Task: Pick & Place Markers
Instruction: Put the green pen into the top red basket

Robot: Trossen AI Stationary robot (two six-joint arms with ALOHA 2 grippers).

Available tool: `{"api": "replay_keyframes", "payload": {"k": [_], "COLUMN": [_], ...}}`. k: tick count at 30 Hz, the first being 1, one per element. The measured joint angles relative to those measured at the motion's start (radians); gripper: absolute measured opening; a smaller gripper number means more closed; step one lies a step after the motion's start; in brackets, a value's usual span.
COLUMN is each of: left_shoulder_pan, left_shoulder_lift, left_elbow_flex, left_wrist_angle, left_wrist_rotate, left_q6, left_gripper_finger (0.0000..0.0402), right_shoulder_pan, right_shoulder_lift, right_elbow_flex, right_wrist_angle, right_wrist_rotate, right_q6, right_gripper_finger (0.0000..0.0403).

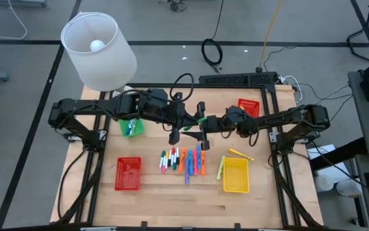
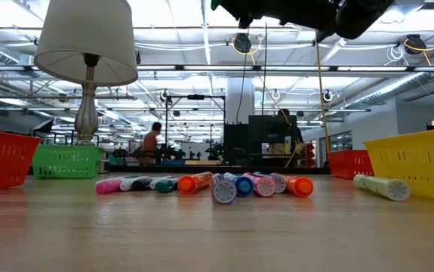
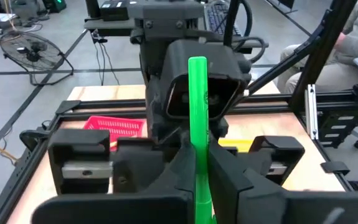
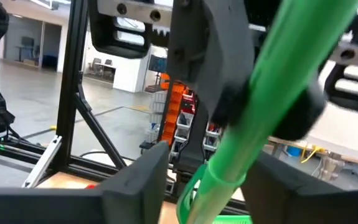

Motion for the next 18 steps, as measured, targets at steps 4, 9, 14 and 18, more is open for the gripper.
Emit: {"api": "replay_keyframes", "payload": {"k": [4,9,14,18], "left_shoulder_pan": [0.0,-0.002,-0.001,-0.001], "left_shoulder_lift": [0.0,0.0,0.0,-0.016], "left_elbow_flex": [0.0,0.0,0.0,-0.002], "left_wrist_angle": [-0.013,-0.025,-0.03,-0.008], "left_wrist_rotate": [-0.004,0.006,0.002,-0.002], "left_q6": [0.0,0.009,0.001,-0.001], "left_gripper_finger": [0.0028,0.0021,0.0033,0.0069], "right_shoulder_pan": [0.0,0.001,0.001,0.001], "right_shoulder_lift": [0.0,-0.001,-0.003,-0.004], "right_elbow_flex": [-0.002,-0.002,-0.001,0.0], "right_wrist_angle": [-0.009,-0.031,-0.065,-0.111], "right_wrist_rotate": [-0.003,-0.002,-0.002,0.002], "right_q6": [-0.032,-0.048,-0.053,-0.053], "right_gripper_finger": [0.0081,0.0017,0.0017,0.0017]}}
